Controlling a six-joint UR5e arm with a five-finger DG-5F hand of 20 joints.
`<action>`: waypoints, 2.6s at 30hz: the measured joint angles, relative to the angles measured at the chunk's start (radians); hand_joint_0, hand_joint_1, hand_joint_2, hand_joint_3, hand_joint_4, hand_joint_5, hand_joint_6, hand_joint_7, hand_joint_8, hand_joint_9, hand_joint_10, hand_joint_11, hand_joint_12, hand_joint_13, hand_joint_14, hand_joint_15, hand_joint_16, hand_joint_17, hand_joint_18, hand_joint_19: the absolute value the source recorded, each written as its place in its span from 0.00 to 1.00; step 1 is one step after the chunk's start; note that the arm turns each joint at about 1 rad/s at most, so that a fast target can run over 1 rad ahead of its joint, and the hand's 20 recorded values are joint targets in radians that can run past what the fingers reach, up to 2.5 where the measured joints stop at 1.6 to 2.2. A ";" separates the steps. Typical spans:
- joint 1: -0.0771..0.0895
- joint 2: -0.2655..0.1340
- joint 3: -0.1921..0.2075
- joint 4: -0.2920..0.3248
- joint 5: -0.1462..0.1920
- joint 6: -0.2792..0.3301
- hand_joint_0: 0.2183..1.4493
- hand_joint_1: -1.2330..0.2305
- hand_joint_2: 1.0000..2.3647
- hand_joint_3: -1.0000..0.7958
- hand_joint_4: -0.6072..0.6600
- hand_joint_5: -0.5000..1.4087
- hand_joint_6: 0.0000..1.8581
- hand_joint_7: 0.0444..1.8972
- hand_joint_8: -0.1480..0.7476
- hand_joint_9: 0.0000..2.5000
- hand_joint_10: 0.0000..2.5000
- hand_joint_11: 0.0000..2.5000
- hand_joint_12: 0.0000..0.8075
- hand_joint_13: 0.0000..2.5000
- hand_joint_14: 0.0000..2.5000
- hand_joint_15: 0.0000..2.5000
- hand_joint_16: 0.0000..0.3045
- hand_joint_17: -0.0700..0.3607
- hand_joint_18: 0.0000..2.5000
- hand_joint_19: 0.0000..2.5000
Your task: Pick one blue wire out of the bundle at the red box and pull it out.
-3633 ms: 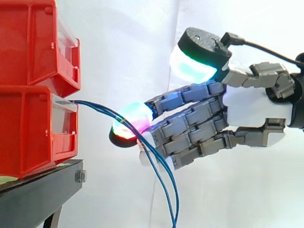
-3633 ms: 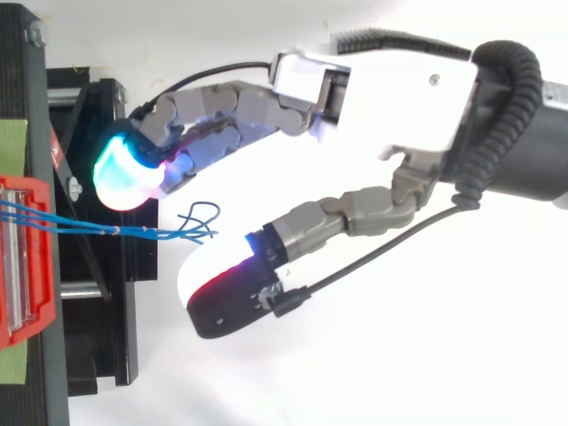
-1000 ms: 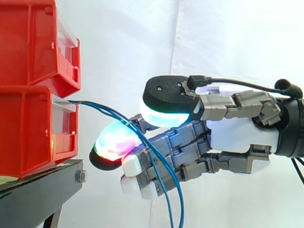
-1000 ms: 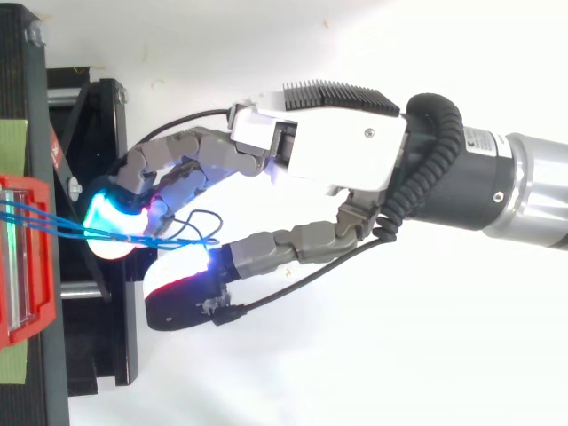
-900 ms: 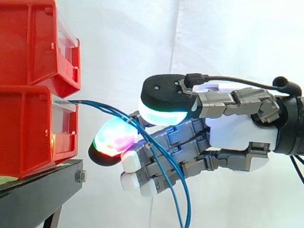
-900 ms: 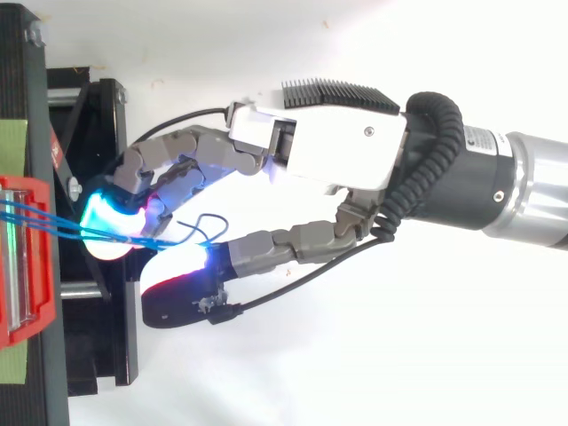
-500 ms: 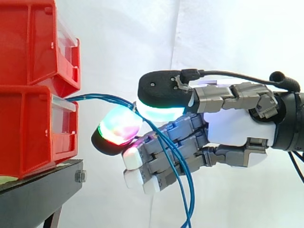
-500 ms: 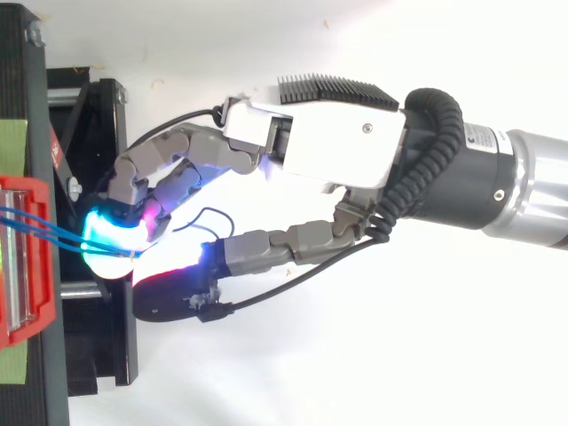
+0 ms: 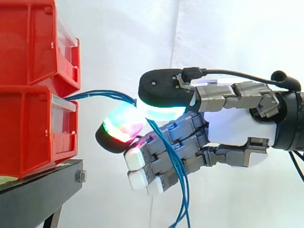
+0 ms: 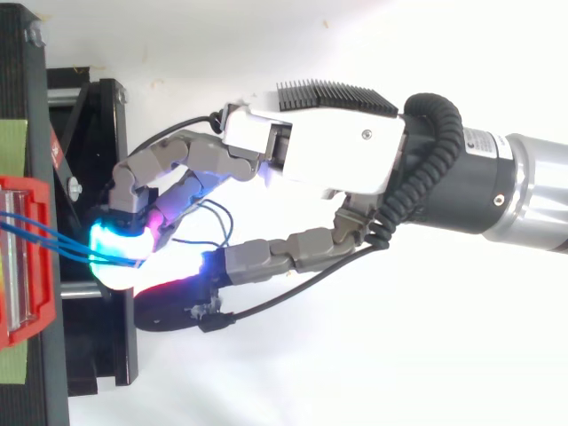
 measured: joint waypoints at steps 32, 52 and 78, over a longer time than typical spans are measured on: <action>-0.022 0.148 0.018 -0.419 -0.076 0.085 0.33 0.34 0.01 0.53 0.50 0.18 0.52 0.54 0.56 0.32 0.00 0.18 0.54 0.34 0.01 0.19 0.19 0.47 0.30 0.18; -0.031 0.149 0.058 -0.545 -0.121 0.098 0.36 0.27 0.00 0.28 0.58 0.18 0.52 0.51 0.53 0.32 0.00 0.19 0.51 0.35 0.01 0.20 0.17 0.44 0.30 0.18; -0.033 0.149 0.068 -0.621 -0.152 0.202 0.24 0.43 0.00 0.30 0.61 0.19 0.51 0.54 0.56 0.33 0.00 0.19 0.55 0.35 0.01 0.21 0.19 0.47 0.29 0.21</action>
